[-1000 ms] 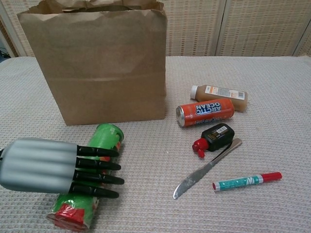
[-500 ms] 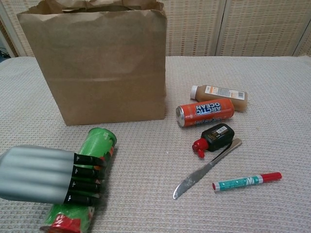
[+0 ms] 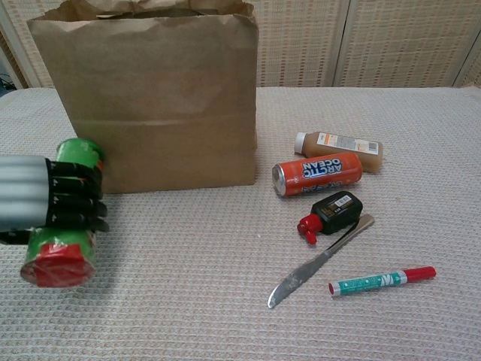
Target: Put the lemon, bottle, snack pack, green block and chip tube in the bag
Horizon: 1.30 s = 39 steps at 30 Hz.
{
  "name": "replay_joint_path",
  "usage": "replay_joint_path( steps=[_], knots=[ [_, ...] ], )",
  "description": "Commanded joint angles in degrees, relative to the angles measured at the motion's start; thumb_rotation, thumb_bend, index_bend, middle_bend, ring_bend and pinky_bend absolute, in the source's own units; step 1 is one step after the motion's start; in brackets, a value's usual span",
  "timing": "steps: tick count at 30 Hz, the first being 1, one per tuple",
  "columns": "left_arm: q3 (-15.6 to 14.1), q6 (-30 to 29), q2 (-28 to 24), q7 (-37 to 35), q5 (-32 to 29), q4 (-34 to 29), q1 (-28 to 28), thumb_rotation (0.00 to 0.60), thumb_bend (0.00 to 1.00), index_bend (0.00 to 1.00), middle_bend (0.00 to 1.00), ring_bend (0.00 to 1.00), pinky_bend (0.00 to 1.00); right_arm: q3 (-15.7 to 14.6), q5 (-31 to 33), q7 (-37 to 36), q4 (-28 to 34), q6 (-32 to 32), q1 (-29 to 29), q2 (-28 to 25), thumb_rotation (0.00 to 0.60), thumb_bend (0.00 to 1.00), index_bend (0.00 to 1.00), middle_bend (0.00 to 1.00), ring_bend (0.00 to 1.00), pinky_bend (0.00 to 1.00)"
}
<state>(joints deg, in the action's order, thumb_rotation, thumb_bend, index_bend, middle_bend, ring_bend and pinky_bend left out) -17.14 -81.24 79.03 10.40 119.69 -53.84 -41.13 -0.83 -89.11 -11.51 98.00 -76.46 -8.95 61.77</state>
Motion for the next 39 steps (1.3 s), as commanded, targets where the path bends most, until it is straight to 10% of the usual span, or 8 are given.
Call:
replay_joint_path(
  steps=[1, 9, 17, 29, 39],
  knots=[
    [2.81, -1.22, -3.20, -1.32, -6.37, 2.45, 4.28, 0.600, 0.69, 0.74, 0.70, 0.66, 0.74, 0.00, -0.05, 0.01, -0.06, -0.13, 0.07, 0.07, 0.600, 0.03, 0.00, 0.00, 0.00, 0.00],
    [5.24, 1.94, -4.97, -1.92, -13.01, 6.38, 7.73, 0.600, 0.69, 0.74, 0.71, 0.66, 0.74, 0.10, 0.20, 0.59, -0.06, -0.12, 0.09, 0.36, 0.600, 0.03, 0.00, 0.00, 0.00, 0.00],
    [21.66, -0.59, 2.05, -8.27, -32.00, 1.92, 10.81, 0.600, 0.69, 0.75, 0.71, 0.67, 0.74, 0.11, 0.20, 1.14, -0.10, -0.16, 0.12, 0.55, 0.600, 0.03, 0.00, 0.00, 0.00, 0.00],
    [46.04, -0.78, 5.46, -16.22, -56.50, -32.73, 8.04, 0.600, 0.69, 0.75, 0.71, 0.67, 0.73, -0.01, 0.00, 0.47, -0.14, 0.12, 0.00, 0.30, 0.600, 0.03, 0.00, 0.00, 0.00, 0.00],
    [52.43, 0.42, 4.36, -13.56, -60.11, -48.82, 3.98, 0.600, 0.69, 0.75, 0.71, 0.67, 0.73, -0.08, -0.25, -0.38, -0.19, 0.20, -0.10, 0.08, 0.600, 0.03, 0.00, 0.00, 0.00, 0.00]
  ],
)
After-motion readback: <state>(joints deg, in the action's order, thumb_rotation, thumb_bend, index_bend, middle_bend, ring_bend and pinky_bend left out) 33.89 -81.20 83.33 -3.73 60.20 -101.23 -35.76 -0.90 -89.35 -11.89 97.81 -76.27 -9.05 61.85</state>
